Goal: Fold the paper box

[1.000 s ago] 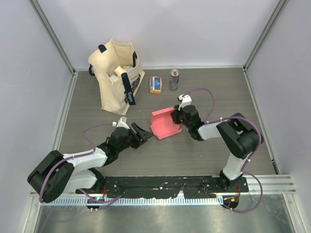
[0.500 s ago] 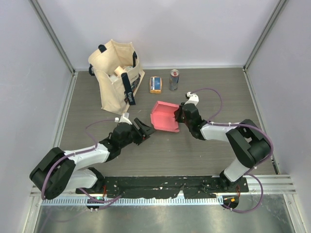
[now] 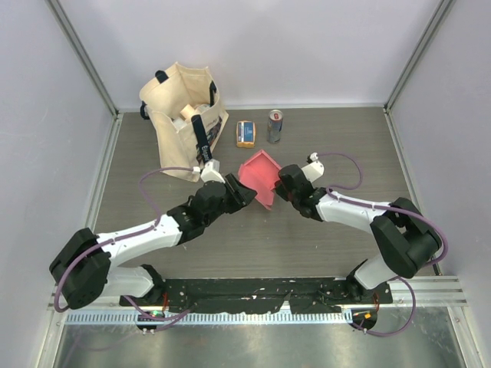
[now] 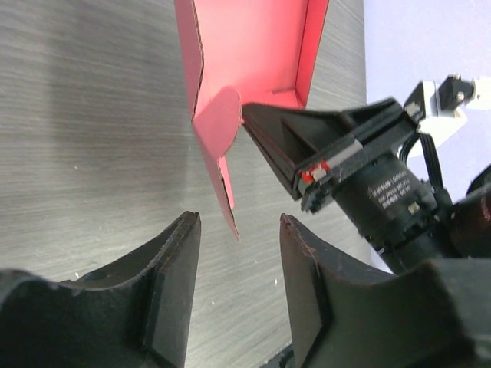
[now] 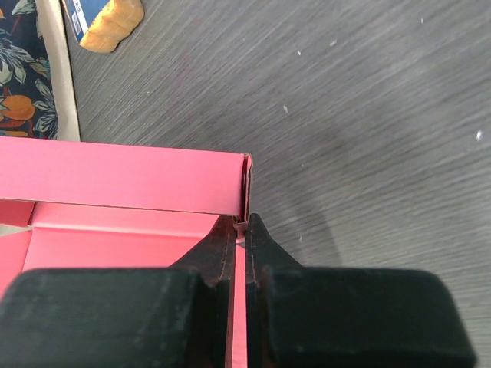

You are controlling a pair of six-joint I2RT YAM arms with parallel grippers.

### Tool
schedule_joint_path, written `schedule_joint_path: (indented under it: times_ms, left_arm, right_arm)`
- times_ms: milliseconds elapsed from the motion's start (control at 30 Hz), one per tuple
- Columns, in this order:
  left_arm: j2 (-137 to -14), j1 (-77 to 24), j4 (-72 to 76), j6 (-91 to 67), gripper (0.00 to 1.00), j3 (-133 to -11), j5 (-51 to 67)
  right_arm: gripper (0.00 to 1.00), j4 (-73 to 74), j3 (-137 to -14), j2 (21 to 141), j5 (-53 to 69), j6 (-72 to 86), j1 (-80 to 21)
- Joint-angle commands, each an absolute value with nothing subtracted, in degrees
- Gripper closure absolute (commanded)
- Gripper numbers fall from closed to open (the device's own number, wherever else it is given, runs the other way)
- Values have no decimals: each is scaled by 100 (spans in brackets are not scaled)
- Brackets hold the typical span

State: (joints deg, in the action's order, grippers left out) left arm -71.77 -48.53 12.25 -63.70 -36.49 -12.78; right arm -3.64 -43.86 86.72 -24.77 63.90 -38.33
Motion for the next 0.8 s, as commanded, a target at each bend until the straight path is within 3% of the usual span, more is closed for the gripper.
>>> schedule_joint_path:
  times_ms: [0, 200, 300, 467, 567, 633, 700, 733, 767]
  left_arm:
    - [-7312, -4878, 643, -6038, 53, -4060, -1889]
    - [-7471, -4878, 89, -5696, 60, -4455, -1960]
    - [-7515, -4878, -218, -5520, 68, -4658, -2013]
    - [-7445, -4878, -702, -5213, 96, -4877, -2127]
    - [-7357, -4869, -1439, -4827, 100, -5237, -2101]
    - [-7330, -4878, -2291, -4352, 100, -5683, -1995]
    - [-7347, -4878, -3176, -3748, 100, -5966, -1856]
    - [-7374, -4878, -3495, -3544, 100, -6281, -1846]
    - [-7400, -4878, -3811, -3385, 100, -6423, -1863]
  right_arm:
    - [99, -37, -4430, 8464, -2882, 7286, -4060]
    - [99, -35, -4403, 8358, -3032, 7409, -4157]
    - [99, 79, -4368, 8341, -3041, 7506, -4210]
    - [95, 35, -4315, 8253, -2769, 7331, -4236]
    - [80, -219, -4255, 8078, -2278, 6209, -4236]
    - [67, -746, -4088, 7850, -1006, 4686, -4228]
    - [59, -1184, -3632, 7306, -83, 4116, -4263]
    - [38, -1221, -3473, 7095, 652, 3948, -4271]
    - [31, -1222, -3228, 6588, 868, 3677, -4271]
